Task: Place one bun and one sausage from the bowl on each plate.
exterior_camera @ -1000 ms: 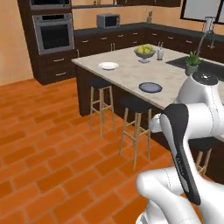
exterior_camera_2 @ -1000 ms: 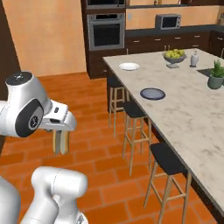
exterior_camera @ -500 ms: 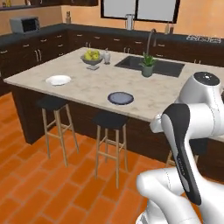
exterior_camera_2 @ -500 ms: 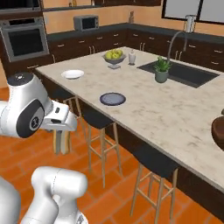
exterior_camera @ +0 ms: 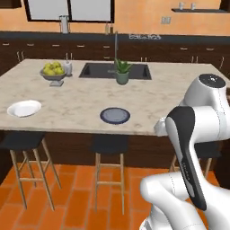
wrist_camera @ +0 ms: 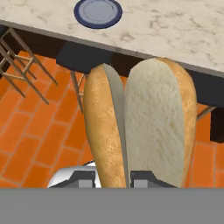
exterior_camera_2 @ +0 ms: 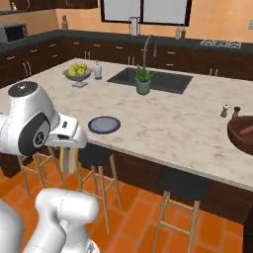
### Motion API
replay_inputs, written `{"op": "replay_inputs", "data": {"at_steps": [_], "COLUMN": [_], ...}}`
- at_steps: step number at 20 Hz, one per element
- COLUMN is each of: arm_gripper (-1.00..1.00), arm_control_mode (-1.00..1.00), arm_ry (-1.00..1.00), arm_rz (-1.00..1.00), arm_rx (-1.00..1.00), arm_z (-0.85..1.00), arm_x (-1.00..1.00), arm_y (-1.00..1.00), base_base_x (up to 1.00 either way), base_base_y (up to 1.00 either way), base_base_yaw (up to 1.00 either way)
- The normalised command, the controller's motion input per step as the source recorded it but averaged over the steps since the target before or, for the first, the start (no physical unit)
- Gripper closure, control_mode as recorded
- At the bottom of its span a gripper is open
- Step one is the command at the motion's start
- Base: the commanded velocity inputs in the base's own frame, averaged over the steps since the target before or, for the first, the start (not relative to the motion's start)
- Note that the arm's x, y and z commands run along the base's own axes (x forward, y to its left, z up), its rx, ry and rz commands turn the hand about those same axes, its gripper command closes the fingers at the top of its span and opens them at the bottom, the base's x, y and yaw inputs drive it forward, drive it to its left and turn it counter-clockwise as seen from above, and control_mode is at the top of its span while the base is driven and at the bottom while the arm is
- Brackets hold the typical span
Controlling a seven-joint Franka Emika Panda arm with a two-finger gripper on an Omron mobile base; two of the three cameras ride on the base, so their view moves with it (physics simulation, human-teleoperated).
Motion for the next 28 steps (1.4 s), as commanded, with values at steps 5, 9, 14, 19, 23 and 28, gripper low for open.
{"op": "replay_inputs", "data": {"at_steps": [5, 9, 14, 19, 23, 28], "arm_gripper": [1.00, 1.00, 1.00, 1.00, 1.00, 1.00], "arm_control_mode": [1.00, 1.00, 1.00, 1.00, 1.00, -1.00], "arm_ry": [0.00, 0.00, 0.00, 0.00, 0.00, 0.00], "arm_rz": [0.00, 0.00, 0.00, 0.00, 0.00, 0.01], "arm_rx": [0.00, 0.00, 0.00, 0.00, 0.00, 0.02], "arm_z": [0.00, 0.00, 0.00, 0.00, 0.00, -0.22], "arm_x": [0.00, 0.00, 0.00, 0.00, 0.00, 1.00], "arm_y": [0.00, 0.00, 0.00, 0.00, 0.00, -0.05], "base_base_x": [0.70, 0.46, 0.32, 0.73, 0.79, 0.00], "base_base_y": [0.85, 0.99, 0.77, 0.01, -0.01, 0.00], "base_base_yaw": [-0.65, -0.47, -0.20, 0.03, 0.04, 0.00]}}
